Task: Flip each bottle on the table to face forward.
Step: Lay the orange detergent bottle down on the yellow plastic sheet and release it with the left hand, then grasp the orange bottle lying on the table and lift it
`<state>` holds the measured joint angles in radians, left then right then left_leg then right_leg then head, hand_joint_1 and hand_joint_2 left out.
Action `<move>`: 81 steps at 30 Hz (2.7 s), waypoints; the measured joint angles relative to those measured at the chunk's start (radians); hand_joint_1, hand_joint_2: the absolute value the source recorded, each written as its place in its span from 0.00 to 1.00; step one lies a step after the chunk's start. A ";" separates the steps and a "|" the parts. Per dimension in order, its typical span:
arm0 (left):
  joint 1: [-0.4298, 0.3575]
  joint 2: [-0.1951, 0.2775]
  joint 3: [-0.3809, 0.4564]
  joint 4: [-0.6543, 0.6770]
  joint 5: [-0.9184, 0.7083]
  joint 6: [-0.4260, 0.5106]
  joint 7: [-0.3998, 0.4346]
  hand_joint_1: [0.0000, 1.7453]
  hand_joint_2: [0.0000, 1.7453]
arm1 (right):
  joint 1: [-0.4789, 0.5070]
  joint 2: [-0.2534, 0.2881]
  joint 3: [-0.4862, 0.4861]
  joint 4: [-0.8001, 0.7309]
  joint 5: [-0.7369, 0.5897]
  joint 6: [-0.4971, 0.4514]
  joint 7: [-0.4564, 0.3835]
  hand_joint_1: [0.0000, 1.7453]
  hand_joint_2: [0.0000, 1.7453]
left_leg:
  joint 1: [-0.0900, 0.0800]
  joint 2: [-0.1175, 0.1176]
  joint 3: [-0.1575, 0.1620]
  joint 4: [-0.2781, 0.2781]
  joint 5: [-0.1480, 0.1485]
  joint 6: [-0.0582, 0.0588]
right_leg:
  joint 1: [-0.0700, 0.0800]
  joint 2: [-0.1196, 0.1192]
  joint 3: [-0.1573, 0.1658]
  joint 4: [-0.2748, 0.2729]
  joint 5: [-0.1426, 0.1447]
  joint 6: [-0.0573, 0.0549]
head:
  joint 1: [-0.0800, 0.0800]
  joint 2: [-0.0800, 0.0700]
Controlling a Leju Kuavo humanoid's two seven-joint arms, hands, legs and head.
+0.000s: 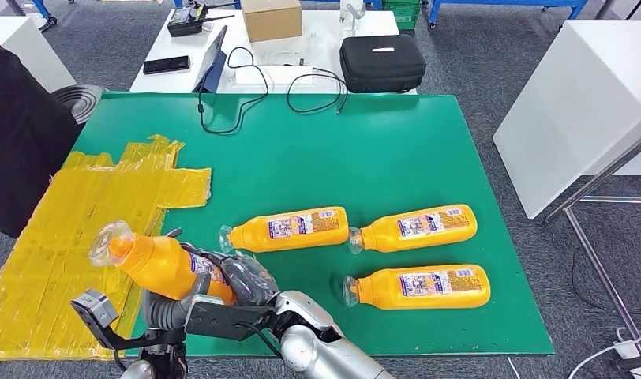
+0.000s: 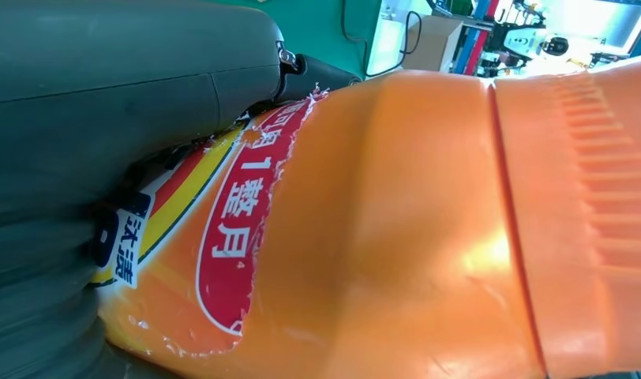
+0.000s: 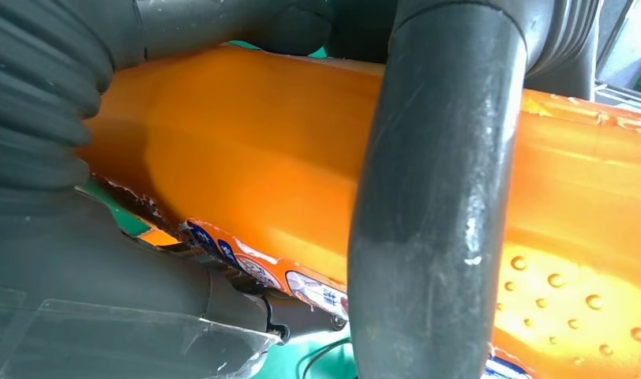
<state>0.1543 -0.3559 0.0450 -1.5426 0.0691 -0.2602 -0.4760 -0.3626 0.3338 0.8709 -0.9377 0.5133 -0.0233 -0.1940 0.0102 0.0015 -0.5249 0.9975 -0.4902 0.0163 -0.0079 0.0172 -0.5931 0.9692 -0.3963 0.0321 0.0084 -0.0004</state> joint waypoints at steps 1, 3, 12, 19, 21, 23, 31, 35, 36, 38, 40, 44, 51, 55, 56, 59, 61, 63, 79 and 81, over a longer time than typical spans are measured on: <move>0.000 0.000 0.001 0.000 0.006 -0.002 0.000 1.00 1.00 | 0.000 0.000 0.000 0.000 0.003 0.000 0.000 0.60 0.75 | 0.000 0.000 0.000 0.000 0.000 0.000 | 0.000 0.000 0.000 0.000 0.000 0.000 | 0.000 0.000; 0.001 0.000 0.004 0.001 0.022 -0.007 -0.001 1.00 1.00 | 0.000 0.000 0.000 0.000 0.015 -0.006 -0.002 0.10 0.25 | 0.000 0.000 0.000 0.000 0.000 0.000 | 0.000 0.000 0.000 0.000 0.000 0.000 | 0.000 0.000; -0.063 0.012 0.040 -0.007 -0.354 0.315 -0.007 1.00 1.00 | 0.071 -0.046 -0.087 -0.122 0.103 -0.077 -0.003 0.00 0.00 | 0.000 -0.003 -0.001 0.000 0.001 0.000 | 0.000 -0.002 0.000 0.000 0.000 0.000 | 0.000 0.000; -0.247 0.144 0.171 0.155 -0.962 0.839 0.030 1.00 1.00 | 0.075 -0.135 -0.238 -0.265 0.122 -0.034 -0.030 0.00 0.00 | 0.000 -0.005 -0.001 0.000 0.004 0.000 | 0.000 -0.005 0.000 0.000 0.001 0.000 | 0.000 0.000; -0.280 0.179 0.191 0.216 -1.018 0.885 0.031 1.00 1.00 | 0.067 -0.153 -0.259 -0.273 0.122 -0.033 -0.033 0.00 0.00 | 0.000 -0.005 -0.001 0.000 0.005 0.000 | 0.000 -0.005 0.000 0.001 0.001 0.000 | 0.000 0.000; -0.302 0.204 0.200 0.263 -1.067 0.916 0.038 1.00 1.00 | 0.063 -0.169 -0.272 -0.280 0.123 -0.033 -0.033 0.00 0.00 | 0.000 -0.005 -0.001 0.000 0.005 0.000 | 0.000 -0.005 0.000 0.001 0.001 0.000 | 0.000 0.000; -0.336 0.248 0.200 0.373 -1.223 0.954 0.096 1.00 1.00 | 0.060 -0.215 -0.289 -0.300 0.121 -0.037 -0.032 0.00 0.75 | -0.001 -0.005 -0.003 0.000 0.005 0.000 | -0.001 -0.005 -0.001 0.000 0.001 0.000 | 0.000 0.000; -0.355 0.270 0.188 0.439 -1.279 0.953 0.116 1.00 1.00 | 0.044 -0.235 -0.291 -0.299 0.125 -0.035 -0.024 0.00 1.00 | -0.001 -0.005 -0.003 0.000 0.005 0.000 | -0.001 -0.005 -0.001 0.000 0.001 0.000 | 0.000 0.000; -0.361 0.276 0.182 0.460 -1.287 0.952 0.118 1.00 1.00 | 0.035 -0.241 -0.291 -0.297 0.128 -0.033 -0.020 0.00 1.00 | -0.001 -0.005 -0.003 0.000 0.005 0.000 | -0.001 -0.005 -0.001 0.000 0.001 0.000 | 0.000 0.000; -0.373 0.288 0.168 0.502 -1.299 0.948 0.121 1.00 1.00 | 0.014 -0.252 -0.290 -0.287 0.133 -0.025 -0.010 0.00 1.00 | -0.001 -0.005 -0.003 0.000 0.005 0.000 | -0.001 -0.005 -0.001 0.000 0.001 0.000 | 0.000 0.000; -0.387 0.299 0.153 0.540 -1.305 0.939 0.123 0.67 1.00 | -0.011 -0.260 -0.290 -0.266 0.138 -0.016 -0.001 0.00 1.00 | -0.002 -0.005 -0.003 0.000 0.005 0.000 | -0.001 -0.005 -0.001 0.000 0.001 0.000 | 0.000 0.000; -0.420 0.319 0.123 0.607 -1.323 0.927 0.142 0.34 1.00 | -0.065 -0.272 -0.289 -0.202 0.146 0.000 0.016 0.00 1.00 | -0.001 -0.005 -0.003 0.000 0.005 0.000 | -0.001 -0.005 -0.001 0.001 0.001 0.000 | 0.000 0.000; -0.443 0.336 0.097 0.661 -1.328 0.927 0.149 0.34 1.00 | -0.100 -0.276 -0.288 -0.143 0.151 0.002 0.022 0.00 1.00 | -0.001 -0.005 -0.003 0.000 0.005 0.000 | -0.001 -0.005 -0.001 0.001 0.001 0.000 | 0.000 0.000; -0.450 0.340 0.094 0.673 -1.330 0.927 0.149 0.27 1.00 | -0.104 -0.277 -0.287 -0.128 0.151 0.002 0.022 0.00 1.00 | -0.001 -0.005 -0.003 0.000 0.005 0.000 | -0.001 -0.005 -0.001 0.001 0.001 0.000 | 0.000 0.000; -0.451 0.340 0.094 0.675 -1.330 0.927 0.149 0.19 0.75 | -0.105 -0.277 -0.287 -0.125 0.151 0.002 0.022 0.00 1.00 | -0.001 -0.005 -0.003 0.000 0.005 0.000 | -0.001 -0.005 -0.001 0.001 0.001 0.000 | 0.000 0.000; -0.453 0.342 0.093 0.682 -1.333 0.927 0.153 0.00 0.00 | -0.105 -0.277 -0.286 -0.117 0.152 0.002 0.023 0.00 1.00 | -0.001 -0.005 -0.003 0.000 0.005 0.000 | -0.001 -0.005 -0.001 0.001 0.001 0.000 | 0.000 0.000; -0.455 0.343 0.091 0.690 -1.339 0.924 0.167 0.00 0.00 | -0.109 -0.277 -0.285 -0.109 0.158 0.004 0.030 0.00 1.00 | -0.001 -0.005 -0.003 0.000 0.005 0.000 | -0.001 -0.005 -0.001 0.001 0.001 0.000 | 0.000 0.000; -0.460 0.344 0.088 0.700 -1.346 0.921 0.181 0.00 0.00 | -0.121 -0.276 -0.282 -0.093 0.167 0.012 0.041 0.00 1.00 | -0.001 -0.005 -0.003 0.001 0.006 0.000 | -0.001 -0.005 -0.001 0.001 0.001 0.000 | 0.000 0.000; -0.533 0.345 0.055 0.750 -1.281 0.863 0.147 0.00 0.00 | -0.271 -0.207 -0.232 0.213 0.240 0.045 0.072 0.00 1.00 | -0.001 -0.005 -0.004 0.001 0.006 0.000 | -0.001 -0.005 -0.001 0.001 0.001 0.000 | 0.000 0.000; -0.539 0.345 0.053 0.750 -1.249 0.863 0.130 0.00 0.00 | -0.285 -0.195 -0.228 0.250 0.249 0.045 0.075 0.00 1.00 | -0.001 -0.005 -0.004 0.001 0.006 0.000 | -0.001 -0.005 -0.001 0.001 0.001 0.000 | 0.000 0.000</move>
<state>-0.3847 -0.0113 0.0982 -0.7921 -1.1801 0.6025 -0.3464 -0.6474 0.1383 0.6431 -0.6877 0.7623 0.0221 -0.1189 0.0088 -0.0036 -0.5286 0.9983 -0.4845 0.0161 -0.0090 0.0118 -0.5944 0.9706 -0.3954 0.0324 0.0084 -0.0004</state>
